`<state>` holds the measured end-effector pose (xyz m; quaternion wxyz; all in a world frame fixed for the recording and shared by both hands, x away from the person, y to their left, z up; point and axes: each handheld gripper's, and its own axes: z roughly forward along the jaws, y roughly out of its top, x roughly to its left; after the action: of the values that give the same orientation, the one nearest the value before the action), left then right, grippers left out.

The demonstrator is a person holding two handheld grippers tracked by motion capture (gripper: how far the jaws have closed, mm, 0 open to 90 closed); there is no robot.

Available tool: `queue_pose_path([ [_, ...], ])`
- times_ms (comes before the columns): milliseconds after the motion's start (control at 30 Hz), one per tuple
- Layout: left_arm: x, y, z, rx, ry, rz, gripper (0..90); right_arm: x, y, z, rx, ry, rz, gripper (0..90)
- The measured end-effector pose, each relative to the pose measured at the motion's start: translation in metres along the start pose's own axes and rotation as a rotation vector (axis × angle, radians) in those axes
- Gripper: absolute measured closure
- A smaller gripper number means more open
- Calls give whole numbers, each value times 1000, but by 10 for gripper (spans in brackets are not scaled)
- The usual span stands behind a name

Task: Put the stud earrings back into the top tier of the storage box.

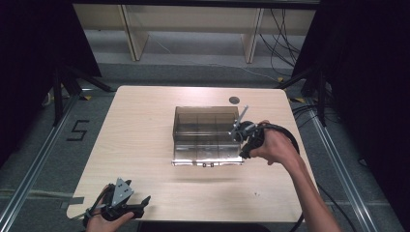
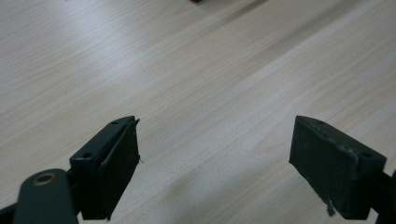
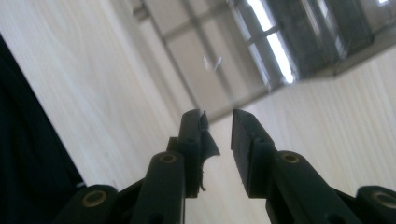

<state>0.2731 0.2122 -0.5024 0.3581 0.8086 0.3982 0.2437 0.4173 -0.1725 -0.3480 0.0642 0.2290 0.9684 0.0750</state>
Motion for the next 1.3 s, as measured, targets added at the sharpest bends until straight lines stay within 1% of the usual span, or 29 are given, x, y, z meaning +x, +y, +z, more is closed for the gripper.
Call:
queue_pose_path([
  [33,-1,0,1,-12,-2,-22,153,1,-5,-1,2,-10,-4,740],
  [67,-1,0,1,-19,-2,-23,153,1,-11,0,1,-7,-18,740],
  [100,-1,0,0,-12,2,-16,153,6,-17,0,5,-13,9,740],
  [133,-1,0,1,-11,1,-16,153,6,-22,1,1,-4,-5,740],
  [167,-1,0,1,-7,2,-13,153,10,-30,3,6,3,4,740],
  [267,-1,0,1,-12,2,-17,153,15,-43,8,8,3,9,740],
  [300,-1,0,1,-7,2,-11,153,17,-48,10,10,1,30,740],
  [367,0,0,0,7,0,-1,153,19,-57,16,21,15,37,741],
  [400,0,0,0,5,-1,-4,152,21,-61,19,24,11,39,742],
  [433,-2,0,1,-13,8,-18,153,24,-66,24,28,10,46,743],
  [467,-1,0,1,-8,11,-10,153,25,-68,27,19,7,44,745],
  [533,0,0,0,5,-1,-4,153,27,-71,31,28,16,45,746],
  [567,-1,0,1,-11,1,-21,153,29,-76,43,39,42,40,750],
  [600,-1,0,1,-12,3,-17,153,30,-77,47,47,50,46,751],
  [633,0,0,0,1,2,-3,153,29,-78,52,57,57,38,754],
  [667,0,0,1,0,3,-5,153,31,-78,57,67,57,52,755],
  [700,0,0,1,3,12,-4,153,30,-78,61,73,62,40,757],
  [733,0,0,1,3,12,-4,153,31,-78,64,78,63,50,760],
  [767,0,0,1,4,11,-1,152,31,-78,68,80,69,44,762],
  [800,-1,-1,1,9,0,-17,153,31,-78,72,76,76,22,762],
  [833,-1,-1,2,1,7,-19,152,33,-78,75,82,72,49,764],
  [867,0,-1,1,2,10,-8,152,33,-77,78,87,76,43,766],
  [900,0,0,1,5,11,-6,153,33,-77,81,87,77,23,769],
  [1067,0,0,0,2,6,-4,153,36,-76,90,112,92,16,782],
  [1100,0,0,1,-1,8,-8,153,35,-76,91,120,79,6,784],
  [1167,-1,0,1,1,9,-6,152,35,-75,95,158,82,12,790],
  [1200,0,0,0,4,2,-2,153,34,-75,97,163,83,10,791],
  [1233,0,0,0,0,2,-6,153,32,-75,100,155,89,-13,794],
  [1300,0,-1,1,0,-5,-19,153,32,-74,103,180,92,21,798],
])
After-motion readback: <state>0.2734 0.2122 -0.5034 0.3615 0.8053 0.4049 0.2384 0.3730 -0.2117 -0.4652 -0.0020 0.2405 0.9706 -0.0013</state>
